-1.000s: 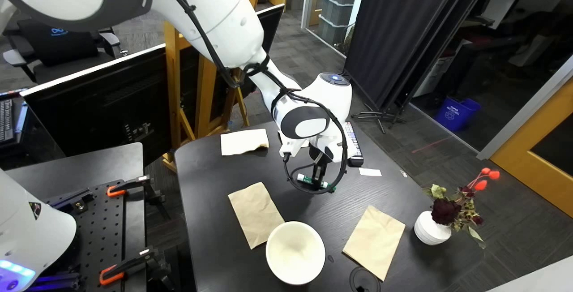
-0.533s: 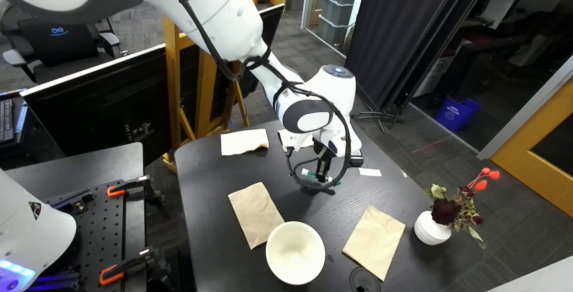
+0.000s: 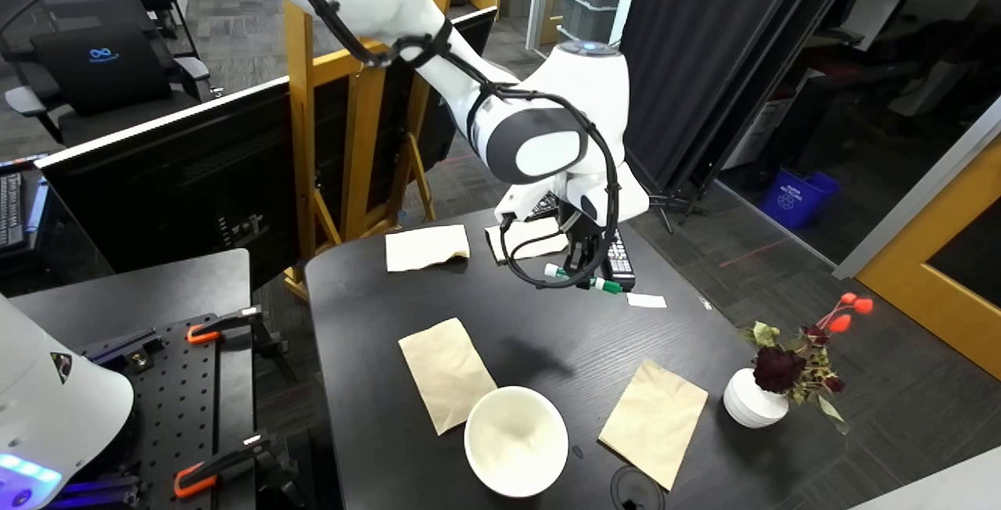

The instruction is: Put the pen into the white mug.

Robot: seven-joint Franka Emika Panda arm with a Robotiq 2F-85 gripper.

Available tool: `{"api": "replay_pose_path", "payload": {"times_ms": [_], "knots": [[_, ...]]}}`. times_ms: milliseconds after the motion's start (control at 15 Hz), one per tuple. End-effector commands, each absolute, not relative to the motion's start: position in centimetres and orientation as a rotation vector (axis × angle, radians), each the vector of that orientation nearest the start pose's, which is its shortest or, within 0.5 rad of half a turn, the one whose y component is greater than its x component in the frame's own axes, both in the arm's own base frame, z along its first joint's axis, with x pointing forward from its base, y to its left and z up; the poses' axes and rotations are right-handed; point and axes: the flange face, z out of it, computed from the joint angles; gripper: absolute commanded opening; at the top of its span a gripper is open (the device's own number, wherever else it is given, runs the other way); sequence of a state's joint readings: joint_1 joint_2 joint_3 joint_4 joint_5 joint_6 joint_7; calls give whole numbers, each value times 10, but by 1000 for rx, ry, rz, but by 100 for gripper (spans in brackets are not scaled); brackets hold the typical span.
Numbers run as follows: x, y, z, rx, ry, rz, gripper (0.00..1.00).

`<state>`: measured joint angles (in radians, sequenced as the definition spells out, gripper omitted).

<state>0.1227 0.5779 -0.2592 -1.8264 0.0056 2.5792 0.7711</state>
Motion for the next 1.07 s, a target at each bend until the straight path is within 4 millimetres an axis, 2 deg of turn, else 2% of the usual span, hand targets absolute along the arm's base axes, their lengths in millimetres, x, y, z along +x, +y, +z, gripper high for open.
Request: {"api": "replay_pose_path", "payload": {"times_ms": [0, 267, 533, 800, 1000], "knots": [[635, -77, 284, -2862, 1452, -491, 5], [616, -91, 308, -2832, 1618, -613, 5], [594, -111, 319, -2780, 1824, -736, 5], [572, -124, 315, -2739, 1984, -827, 5], [556, -133, 301, -2737, 2102, -837, 5]]}}
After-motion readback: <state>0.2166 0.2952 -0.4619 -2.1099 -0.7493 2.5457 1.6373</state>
